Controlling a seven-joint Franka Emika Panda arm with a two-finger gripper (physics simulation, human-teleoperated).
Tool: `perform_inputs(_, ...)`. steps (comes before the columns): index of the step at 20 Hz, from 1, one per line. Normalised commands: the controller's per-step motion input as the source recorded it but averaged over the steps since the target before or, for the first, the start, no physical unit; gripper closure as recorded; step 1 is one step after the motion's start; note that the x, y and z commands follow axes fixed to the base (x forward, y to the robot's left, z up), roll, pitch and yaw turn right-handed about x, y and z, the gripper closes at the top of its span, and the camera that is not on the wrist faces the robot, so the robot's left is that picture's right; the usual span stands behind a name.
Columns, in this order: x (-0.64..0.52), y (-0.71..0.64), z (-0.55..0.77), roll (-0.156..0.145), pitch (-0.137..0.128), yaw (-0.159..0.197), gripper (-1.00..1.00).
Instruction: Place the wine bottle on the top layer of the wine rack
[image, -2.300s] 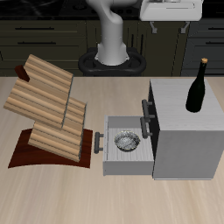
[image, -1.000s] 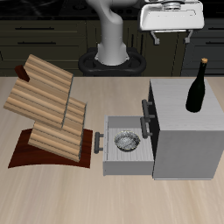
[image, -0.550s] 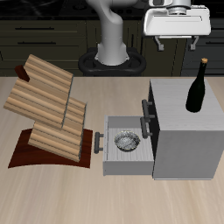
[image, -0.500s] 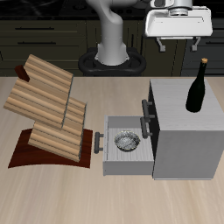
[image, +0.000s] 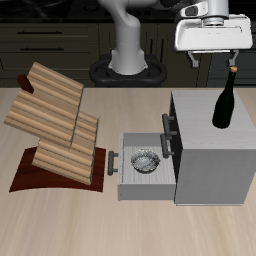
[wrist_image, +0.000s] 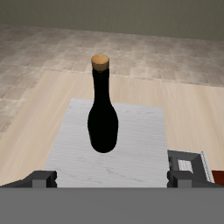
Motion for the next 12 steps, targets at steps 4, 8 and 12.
perform_inputs(4, 0.2, -0.04, 0.08, -0.02, -0.063, 0.017, -1.0)
perform_inputs(8, 0.16, 0.05, 0.03, 0.003, -0.032, 0.032, -1.0)
perform_inputs(12, 0.26, 0.02, -0.02, -0.004, -0.015, 0.028, -1.0)
